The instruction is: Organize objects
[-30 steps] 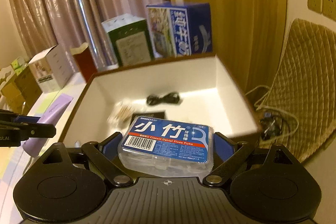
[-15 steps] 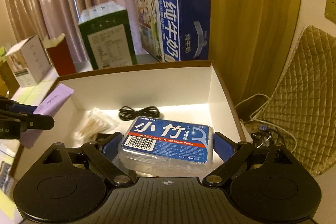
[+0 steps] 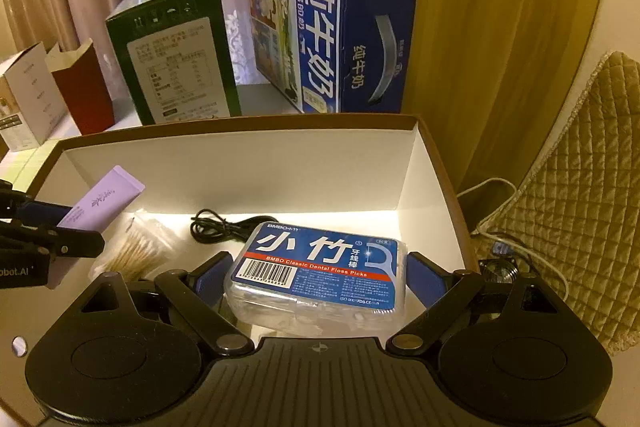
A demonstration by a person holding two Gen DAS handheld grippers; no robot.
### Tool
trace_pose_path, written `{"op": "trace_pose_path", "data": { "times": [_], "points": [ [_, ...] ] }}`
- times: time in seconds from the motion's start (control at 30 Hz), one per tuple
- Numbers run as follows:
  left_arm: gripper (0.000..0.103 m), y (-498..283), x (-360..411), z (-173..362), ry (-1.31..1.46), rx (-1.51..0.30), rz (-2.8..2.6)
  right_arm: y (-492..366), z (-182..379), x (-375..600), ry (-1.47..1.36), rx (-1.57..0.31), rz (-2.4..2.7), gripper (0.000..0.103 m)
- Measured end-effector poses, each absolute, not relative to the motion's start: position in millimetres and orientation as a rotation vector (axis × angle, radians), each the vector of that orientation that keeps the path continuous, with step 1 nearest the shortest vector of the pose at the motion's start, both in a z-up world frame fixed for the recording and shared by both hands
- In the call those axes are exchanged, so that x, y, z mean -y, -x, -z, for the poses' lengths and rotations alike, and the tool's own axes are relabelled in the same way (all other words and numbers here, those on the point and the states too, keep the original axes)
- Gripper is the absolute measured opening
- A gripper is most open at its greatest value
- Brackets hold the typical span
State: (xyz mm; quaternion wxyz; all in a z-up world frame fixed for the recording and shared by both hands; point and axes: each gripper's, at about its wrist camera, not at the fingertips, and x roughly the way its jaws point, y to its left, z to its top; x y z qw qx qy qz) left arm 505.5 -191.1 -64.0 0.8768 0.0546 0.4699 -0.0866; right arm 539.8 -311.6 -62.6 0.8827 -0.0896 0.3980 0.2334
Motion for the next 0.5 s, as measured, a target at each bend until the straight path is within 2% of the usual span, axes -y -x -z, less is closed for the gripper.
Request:
{"op": "trace_pose_path", "data": {
  "times": [0.5],
  "points": [
    [0.029, -521.3, 198.1, 72.7, -0.118, -0.996, 0.199, -546.4, 61.0, 311.0, 0.140, -0.772, -0.493, 0.091]
  ]
}}
